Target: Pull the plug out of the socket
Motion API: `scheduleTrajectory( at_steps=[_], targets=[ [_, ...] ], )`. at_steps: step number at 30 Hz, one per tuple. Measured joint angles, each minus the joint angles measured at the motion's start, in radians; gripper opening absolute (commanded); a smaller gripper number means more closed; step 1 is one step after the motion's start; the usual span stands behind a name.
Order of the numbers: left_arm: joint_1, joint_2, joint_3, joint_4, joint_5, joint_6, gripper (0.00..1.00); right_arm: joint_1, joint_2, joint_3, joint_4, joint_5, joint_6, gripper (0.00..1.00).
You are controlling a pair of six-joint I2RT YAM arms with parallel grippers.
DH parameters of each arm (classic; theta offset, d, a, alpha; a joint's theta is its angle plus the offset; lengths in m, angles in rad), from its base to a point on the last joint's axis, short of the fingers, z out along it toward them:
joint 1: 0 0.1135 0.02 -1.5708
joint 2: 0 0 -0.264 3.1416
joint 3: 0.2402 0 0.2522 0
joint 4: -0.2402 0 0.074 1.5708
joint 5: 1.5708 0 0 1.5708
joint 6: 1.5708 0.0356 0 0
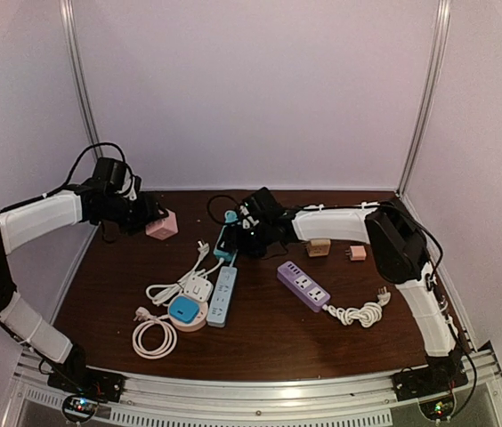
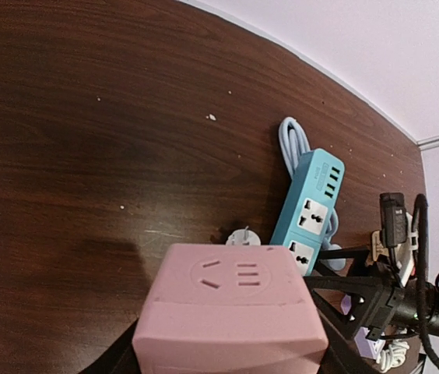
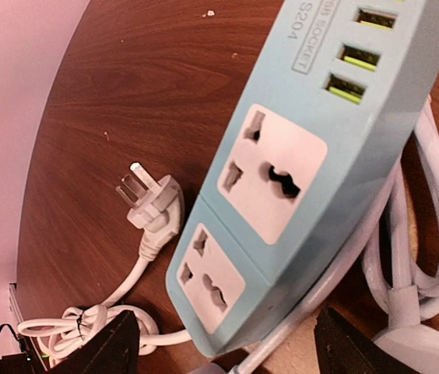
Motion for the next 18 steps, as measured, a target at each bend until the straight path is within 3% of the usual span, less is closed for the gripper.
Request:
scheduleTrajectory(
  at_steps=[7,18],
  targets=[
    [0.067,0.038,-0.047,0.049,0.071,-0.01,0.32,-0.006,-0.066,-0.067,-0.043,0.027,-0.028,0.89],
    [0.13,0.281,0.005,0.213,0.233,-0.069,0.35,-0.013,-0.261,-0.145,-0.079,0.058,-0.1,0.9]
  ],
)
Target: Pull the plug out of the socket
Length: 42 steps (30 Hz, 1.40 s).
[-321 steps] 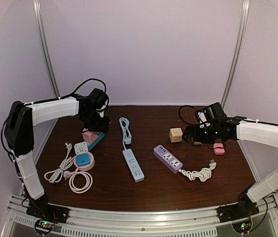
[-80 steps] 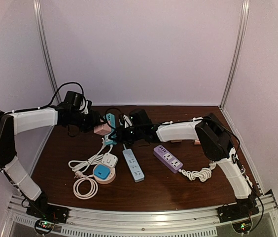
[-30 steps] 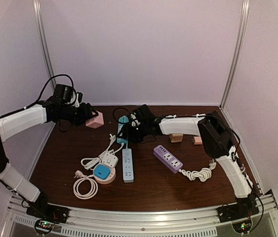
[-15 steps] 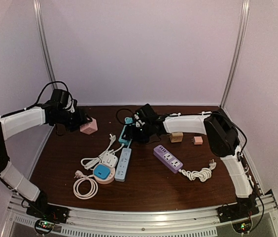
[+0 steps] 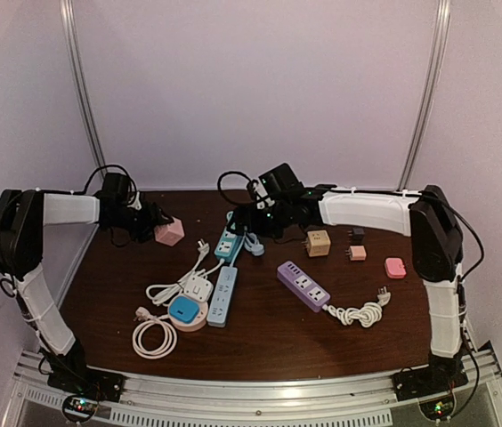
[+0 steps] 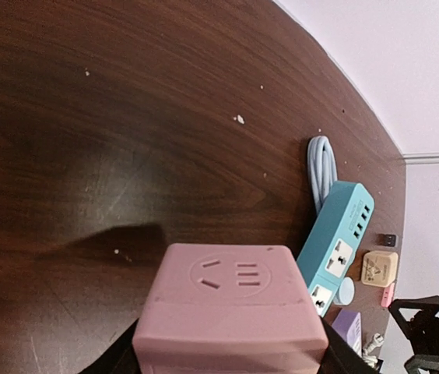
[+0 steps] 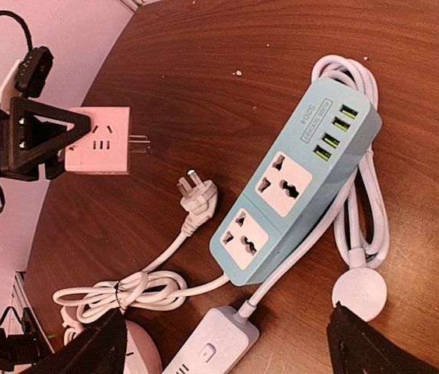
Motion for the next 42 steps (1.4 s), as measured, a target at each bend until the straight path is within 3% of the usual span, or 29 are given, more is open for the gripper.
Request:
scheduleTrajectory(
  at_steps=[11,22,32,37,42],
  targets=[
    [0.033,0.157,0.051,0.134,0.111,-0.051,0.41,-0.011,-0.069,-0.081,-0.033,0.029,-0.043,0.86],
    [0.053,0.18,0.05,0.143,0.13,-0.05,0.56,-0.011,0.043,0.045,-0.043,0.054,-0.064,0.53],
    [0.071,0.18,0.034,0.131,0.135,-0.016,0.71,-0.011,0.216,0.214,-0.067,0.07,-0.063,0.52],
    [0.071,0.18,0.034,0.089,0.121,0.016,0.84,-0.011,0.236,0.233,-0.068,0.07,-0.063,0.52],
    [0.072,0.173,0.034,0.05,0.097,0.042,0.9,-0.011,0.244,0.235,-0.068,0.07,-0.063,0.52]
  ],
)
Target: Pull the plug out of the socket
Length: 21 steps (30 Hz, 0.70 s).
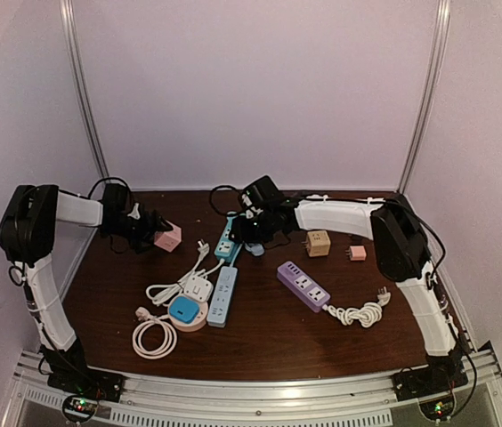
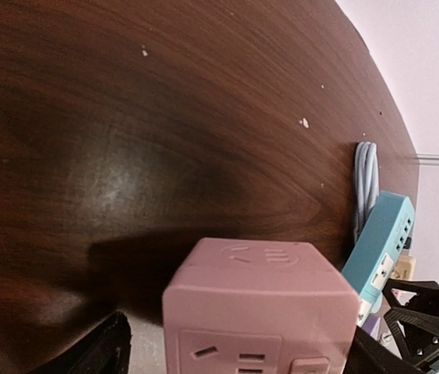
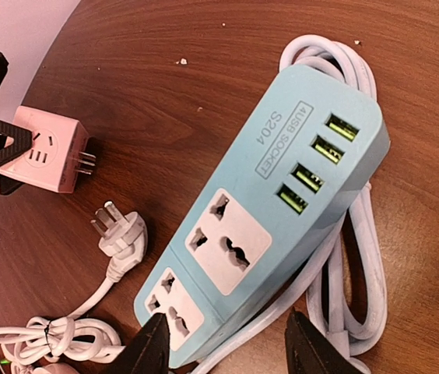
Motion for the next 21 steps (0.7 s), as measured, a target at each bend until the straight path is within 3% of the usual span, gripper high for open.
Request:
scheduleTrajectory(
  at_steps=[4,13,21],
  targets=[
    [0.0,-0.015,0.0,-0.03,-0.034,0.016,0.89,0.0,0.034,0.037,-0.005,-0.002,0.0,0.51],
    [0.0,-0.06,0.002,-0.127,-0.143,0.053,0.77,0.0,0.08,0.084,-0.013,-0.01,-0.014,0.37],
    [0.002,-0.1,-0.006,-0.179,-0.203,0.065,0.73,0.0,0.114,0.151,-0.018,-0.026,-0.023,0.35]
  ],
)
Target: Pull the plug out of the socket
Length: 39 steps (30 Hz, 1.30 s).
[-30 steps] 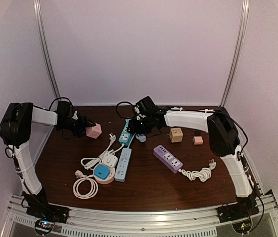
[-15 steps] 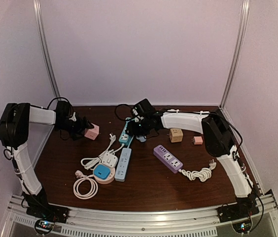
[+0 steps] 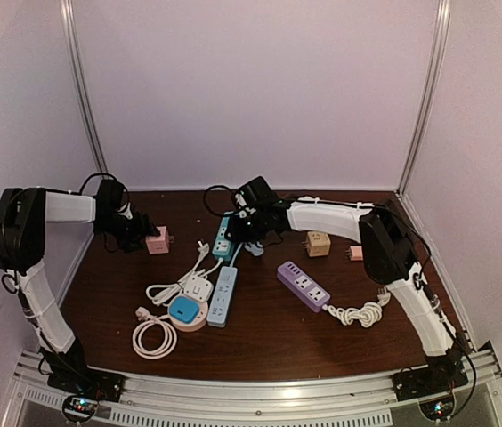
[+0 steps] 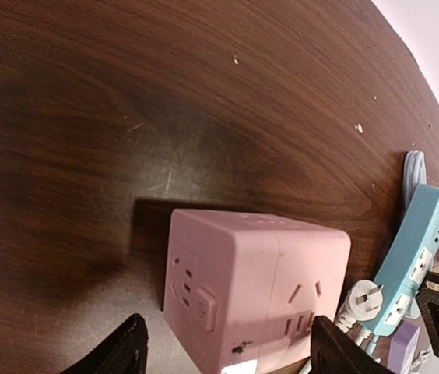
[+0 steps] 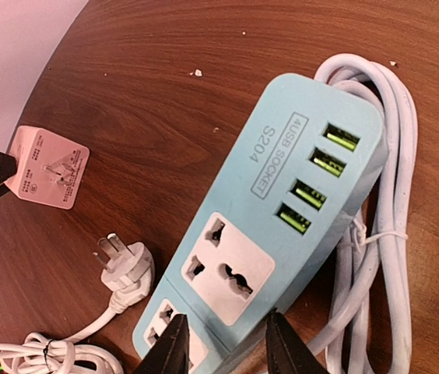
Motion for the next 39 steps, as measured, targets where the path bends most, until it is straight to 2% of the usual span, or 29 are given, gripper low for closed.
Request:
scheduleTrajectory(
  at_steps=[7,13,18,26,29,32,39],
  targets=[
    [0.0,-0.061,-0.01,-0.055,-0.026,0.01,0.73,0.0,0.09,0.097,0.011,-0.06,-0.003,0.35],
    [0.0,-0.177,-0.018,-0.085,-0.023,0.032,0.74,0.005,0.109,0.127,0.006,-0.078,-0.017,0.56],
    [-0.006,-0.272,-0.048,-0.098,-0.01,0.045,0.75,0.013,0.123,0.156,-0.005,-0.086,-0.029,0.63],
    [-0.083,-0.372,-0.129,-0.115,0.003,0.048,0.77,0.014,0.127,0.168,-0.04,-0.066,-0.042,0.83],
    [-0.119,-0.394,-0.159,-0.115,0.004,0.047,0.77,0.018,0.106,0.131,-0.04,-0.035,-0.043,0.87],
    [-0.14,-0.409,-0.174,-0.117,0.004,0.046,0.77,0.018,0.045,0.023,-0.014,-0.001,-0.041,0.91],
    [-0.165,-0.431,-0.204,-0.112,0.005,0.034,0.77,-0.017,-0.055,-0.138,-0.006,0.071,-0.014,0.93]
  ],
)
